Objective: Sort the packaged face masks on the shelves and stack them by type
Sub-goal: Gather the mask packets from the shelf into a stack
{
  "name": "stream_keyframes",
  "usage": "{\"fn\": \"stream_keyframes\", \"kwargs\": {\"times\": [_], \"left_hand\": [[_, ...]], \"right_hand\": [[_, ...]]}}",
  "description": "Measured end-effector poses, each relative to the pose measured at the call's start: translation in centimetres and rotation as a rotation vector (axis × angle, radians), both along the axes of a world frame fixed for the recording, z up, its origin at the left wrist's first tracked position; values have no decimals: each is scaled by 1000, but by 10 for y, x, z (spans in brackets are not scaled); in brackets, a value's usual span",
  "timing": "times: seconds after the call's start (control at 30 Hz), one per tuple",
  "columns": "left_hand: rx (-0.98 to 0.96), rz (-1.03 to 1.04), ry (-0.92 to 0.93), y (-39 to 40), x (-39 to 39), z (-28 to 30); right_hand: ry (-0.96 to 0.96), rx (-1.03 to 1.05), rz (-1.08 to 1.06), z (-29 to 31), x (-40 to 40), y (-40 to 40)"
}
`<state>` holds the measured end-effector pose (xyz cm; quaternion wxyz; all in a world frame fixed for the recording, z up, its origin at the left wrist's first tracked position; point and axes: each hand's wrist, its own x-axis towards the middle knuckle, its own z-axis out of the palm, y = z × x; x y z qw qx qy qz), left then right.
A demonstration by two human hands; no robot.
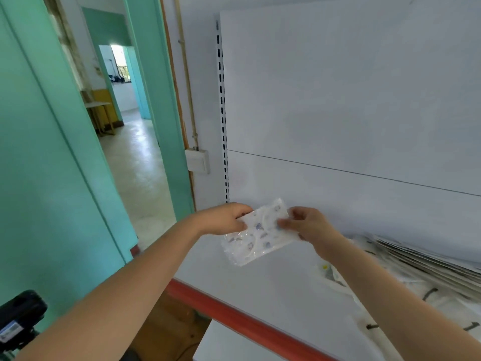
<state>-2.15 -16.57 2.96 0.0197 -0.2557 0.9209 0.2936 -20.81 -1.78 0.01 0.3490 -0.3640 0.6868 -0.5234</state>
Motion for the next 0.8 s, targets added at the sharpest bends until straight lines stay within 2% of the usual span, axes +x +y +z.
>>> {"fn": "stream_keyframes", "kwargs": {"times": [0.1,0.17,0.23,0.3,0.33,0.4,0.5,0.57,0.63,0.73,0.8], "left_hand": [[-228,209,92,-28,2,8],[-406,344,176,-38,4,-6],[-397,333,179,-33,3,-33],[-345,240,29,-19,1,-63],[-347,199,-79,-15,0,-75],[-372,171,-187,-14,-3,-82],[-438,173,-204,-14,-14,-71],[-455,108,-81,-3,-27,-61],[-368,16,86,18,-48,-55],[-225,-140,278,57,-84,-48],[-162,-218,349,82,-108,-45]], "right_hand": [[-159,8,-149,-13,20,-25],[-136,54,-249,-25,32,-45],[119,185,-260,-28,39,-54],[392,315,-206,-23,44,-51],[466,338,-163,-18,46,-45],[623,314,-93,-5,44,-26],[915,223,-55,15,23,25],[1116,249,-76,29,-4,69],[1227,399,-122,39,-38,115],[1144,741,-145,39,-85,176],[1019,850,-120,30,-104,203]]}}
